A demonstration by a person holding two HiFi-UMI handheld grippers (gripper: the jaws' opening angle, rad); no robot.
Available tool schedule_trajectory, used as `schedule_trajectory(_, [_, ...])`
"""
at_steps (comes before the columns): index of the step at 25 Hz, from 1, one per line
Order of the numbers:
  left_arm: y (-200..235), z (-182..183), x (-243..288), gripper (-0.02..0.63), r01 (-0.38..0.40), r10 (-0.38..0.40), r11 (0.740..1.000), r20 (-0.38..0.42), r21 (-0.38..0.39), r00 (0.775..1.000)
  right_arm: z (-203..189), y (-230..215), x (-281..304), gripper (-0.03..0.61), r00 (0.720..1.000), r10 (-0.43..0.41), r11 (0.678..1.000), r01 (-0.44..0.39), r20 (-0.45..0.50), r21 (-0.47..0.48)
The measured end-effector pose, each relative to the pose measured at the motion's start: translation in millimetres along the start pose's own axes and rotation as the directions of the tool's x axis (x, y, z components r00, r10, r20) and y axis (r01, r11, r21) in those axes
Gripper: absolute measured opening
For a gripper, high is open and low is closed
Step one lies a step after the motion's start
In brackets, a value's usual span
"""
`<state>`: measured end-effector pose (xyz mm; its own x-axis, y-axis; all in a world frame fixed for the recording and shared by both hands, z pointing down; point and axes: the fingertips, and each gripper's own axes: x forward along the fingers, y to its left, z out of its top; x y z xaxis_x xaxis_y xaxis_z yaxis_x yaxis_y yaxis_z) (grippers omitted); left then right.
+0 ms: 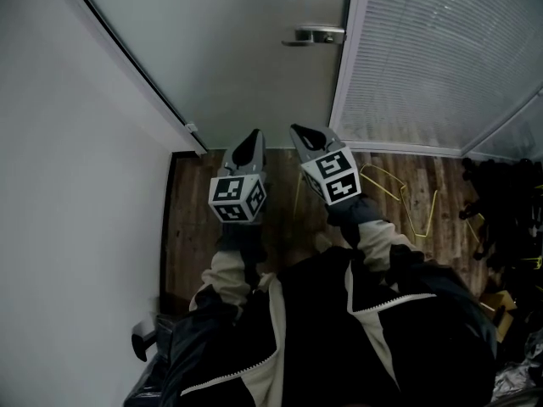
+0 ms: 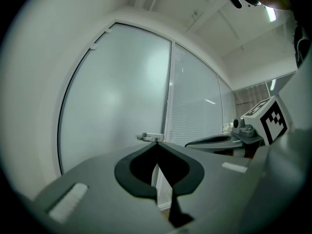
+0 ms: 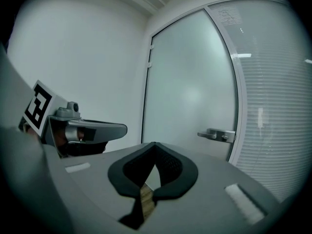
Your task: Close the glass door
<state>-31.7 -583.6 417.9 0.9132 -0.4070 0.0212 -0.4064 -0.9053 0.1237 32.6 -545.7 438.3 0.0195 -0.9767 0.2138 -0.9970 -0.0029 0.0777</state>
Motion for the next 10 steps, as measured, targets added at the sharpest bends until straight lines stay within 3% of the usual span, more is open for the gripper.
schedule_trajectory(10, [-11, 6, -26, 0.003, -0.004, 0.005, 1.0, 0.019, -0.014, 1.0, 7, 17, -25, 0.002, 1.0, -0.007, 1.0, 0.007, 0.012, -0.017])
